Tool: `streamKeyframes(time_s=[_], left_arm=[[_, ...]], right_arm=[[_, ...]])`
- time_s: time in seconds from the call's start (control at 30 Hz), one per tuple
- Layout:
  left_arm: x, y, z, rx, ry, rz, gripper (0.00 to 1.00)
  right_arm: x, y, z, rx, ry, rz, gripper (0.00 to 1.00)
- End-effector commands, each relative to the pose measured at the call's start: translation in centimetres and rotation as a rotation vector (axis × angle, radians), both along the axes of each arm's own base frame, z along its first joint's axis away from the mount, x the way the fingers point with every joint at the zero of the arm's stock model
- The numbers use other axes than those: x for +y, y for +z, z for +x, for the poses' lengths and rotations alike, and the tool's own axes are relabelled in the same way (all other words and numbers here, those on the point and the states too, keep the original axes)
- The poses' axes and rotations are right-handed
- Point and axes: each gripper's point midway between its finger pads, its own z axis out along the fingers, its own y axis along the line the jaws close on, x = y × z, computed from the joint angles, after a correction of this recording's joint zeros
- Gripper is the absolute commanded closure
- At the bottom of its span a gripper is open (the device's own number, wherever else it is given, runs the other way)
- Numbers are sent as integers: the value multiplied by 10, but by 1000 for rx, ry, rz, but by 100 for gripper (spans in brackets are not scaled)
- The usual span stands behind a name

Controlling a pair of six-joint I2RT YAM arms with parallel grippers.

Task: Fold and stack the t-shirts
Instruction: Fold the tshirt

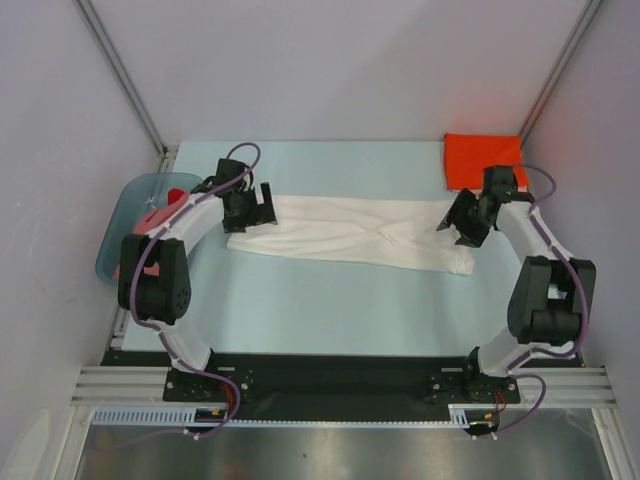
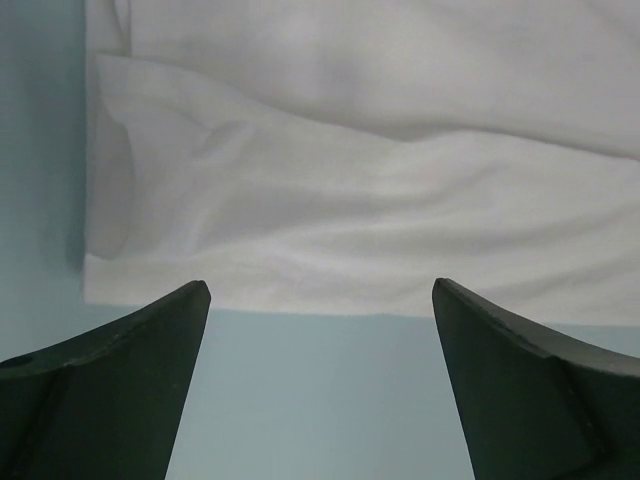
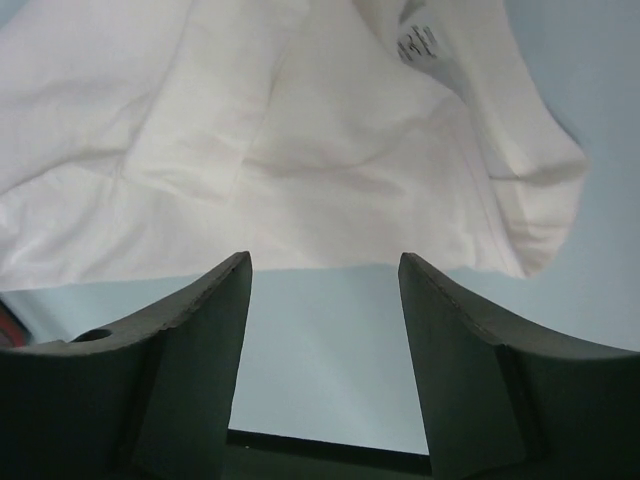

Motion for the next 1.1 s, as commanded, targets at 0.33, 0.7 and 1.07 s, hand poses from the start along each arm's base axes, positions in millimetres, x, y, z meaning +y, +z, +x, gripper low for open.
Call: streamKeyframes(time_s=[0.33, 0.7, 1.07], left_arm=[[37, -6, -30, 49, 111, 23, 17], [66, -32, -31, 109, 271, 17, 35], [92, -54, -29, 151, 396, 40, 25]], right_arm=[[-5, -36, -102, 107, -277, 277, 28], [-7, -36, -103, 76, -275, 263, 28], [-18, -50, -98, 91, -311, 211, 28]])
